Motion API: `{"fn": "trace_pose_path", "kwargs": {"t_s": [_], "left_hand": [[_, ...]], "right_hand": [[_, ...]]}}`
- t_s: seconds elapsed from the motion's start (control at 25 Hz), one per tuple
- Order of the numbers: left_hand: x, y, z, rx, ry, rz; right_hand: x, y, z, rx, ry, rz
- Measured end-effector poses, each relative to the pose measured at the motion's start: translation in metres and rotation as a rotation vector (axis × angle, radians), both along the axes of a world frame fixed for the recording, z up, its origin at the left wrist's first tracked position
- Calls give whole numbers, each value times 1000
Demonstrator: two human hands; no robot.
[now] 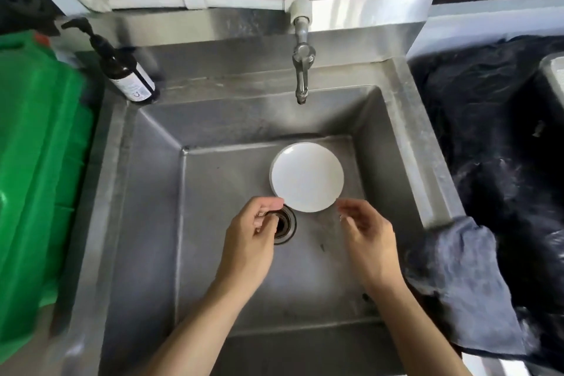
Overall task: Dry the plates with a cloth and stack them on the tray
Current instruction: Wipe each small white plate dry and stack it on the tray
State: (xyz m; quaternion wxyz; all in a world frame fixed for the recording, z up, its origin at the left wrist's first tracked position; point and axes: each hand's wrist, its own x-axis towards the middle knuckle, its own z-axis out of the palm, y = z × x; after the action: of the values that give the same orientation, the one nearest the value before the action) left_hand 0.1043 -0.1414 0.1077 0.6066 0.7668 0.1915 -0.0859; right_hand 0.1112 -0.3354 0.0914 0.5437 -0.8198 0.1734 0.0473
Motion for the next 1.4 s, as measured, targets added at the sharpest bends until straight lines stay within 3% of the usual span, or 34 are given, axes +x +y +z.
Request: {"fn": "trace_pose_path", "kwargs": {"t_s": [0.36, 0.64, 1.04, 1.4], "left_hand": [[52, -3, -137, 26, 19, 36], [94, -3, -200, 83, 77, 86], [113, -8, -198, -79, 154, 186], [106, -9, -191, -156, 190, 256]], "right_hand": [[72, -17, -135, -22, 69, -122], [112, -16, -193, -34, 121, -171], [128, -12, -209, -56, 212, -331], [110, -12, -207, -70, 171, -356]]}}
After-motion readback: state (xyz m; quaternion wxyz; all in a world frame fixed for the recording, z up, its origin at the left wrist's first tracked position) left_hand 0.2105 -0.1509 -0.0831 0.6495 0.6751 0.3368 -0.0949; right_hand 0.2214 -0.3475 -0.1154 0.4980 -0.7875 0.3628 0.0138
